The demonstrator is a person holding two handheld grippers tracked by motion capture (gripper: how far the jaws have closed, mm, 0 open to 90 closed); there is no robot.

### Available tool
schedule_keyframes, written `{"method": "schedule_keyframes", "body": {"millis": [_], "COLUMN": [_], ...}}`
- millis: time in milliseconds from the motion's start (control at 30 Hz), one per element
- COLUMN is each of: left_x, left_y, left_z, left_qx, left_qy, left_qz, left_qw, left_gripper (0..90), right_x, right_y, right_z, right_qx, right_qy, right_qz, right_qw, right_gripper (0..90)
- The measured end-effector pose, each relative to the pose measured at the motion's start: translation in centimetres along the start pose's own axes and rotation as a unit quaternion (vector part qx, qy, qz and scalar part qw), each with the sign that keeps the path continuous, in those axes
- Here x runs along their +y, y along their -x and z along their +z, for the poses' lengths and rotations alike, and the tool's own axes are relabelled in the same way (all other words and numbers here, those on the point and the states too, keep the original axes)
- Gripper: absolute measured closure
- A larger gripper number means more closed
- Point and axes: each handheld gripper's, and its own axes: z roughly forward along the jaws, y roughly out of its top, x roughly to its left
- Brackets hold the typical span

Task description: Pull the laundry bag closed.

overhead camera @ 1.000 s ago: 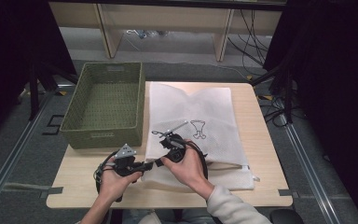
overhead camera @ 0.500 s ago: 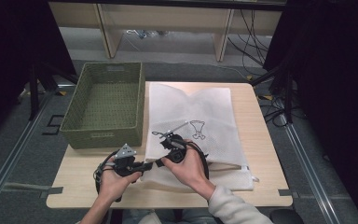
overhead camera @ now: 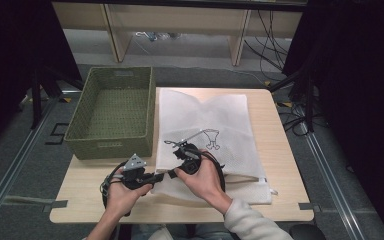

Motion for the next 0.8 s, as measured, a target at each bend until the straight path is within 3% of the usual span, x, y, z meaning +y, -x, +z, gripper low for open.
{"method": "schedule_keyframes", "body": {"millis": [167,200,400,567,633,667,700,767,800], "left_x": [0.00,0.09,0.17,0.22,0.23,0.24,0.24,0.22,0.20], "left_y": [0.18,0.15,0.18,0.10,0.13,0.13,0.15,0.17,0.22], "left_z": [-0.13,-0.28,-0.31,-0.39,-0.51,-0.52,-0.49,-0.46,-0.42], "left_qx": [0.003,0.003,0.010,0.006,0.008,0.008,0.009,0.011,0.009], "left_qy": [0.002,0.003,0.007,0.010,0.013,0.012,0.011,0.008,0.013], "left_qz": [0.000,0.001,0.011,0.011,0.001,0.001,0.004,0.009,0.003], "left_qw": [1.0000,1.0000,0.9999,0.9999,0.9999,0.9999,0.9999,0.9999,0.9999], "left_gripper": [84.9,84.9,84.8,84.8,84.8,84.8,84.8,84.8,84.8], "right_x": [-0.07,-0.14,-0.28,-0.36,-0.39,-0.46,-0.49,-0.46,-0.48], "right_y": [0.19,0.24,0.46,0.54,0.85,0.80,0.84,0.95,0.89], "right_z": [0.23,0.27,0.11,-0.01,-0.01,-0.09,-0.11,-0.02,-0.07], "right_qx": [-0.010,-0.019,-0.017,-0.010,-0.016,-0.014,-0.013,-0.015,-0.020], "right_qy": [-0.006,-0.011,0.000,-0.004,-0.001,-0.005,-0.003,-0.002,-0.003], "right_qz": [-0.007,0.001,-0.005,0.003,-0.005,0.012,0.013,-0.005,-0.003], "right_qw": [0.9999,0.9998,0.9998,0.9999,0.9999,0.9998,0.9998,0.9999,0.9998], "right_gripper": [87.3,87.3,87.3,87.3,87.3,87.3,87.3,87.3,87.3]}}
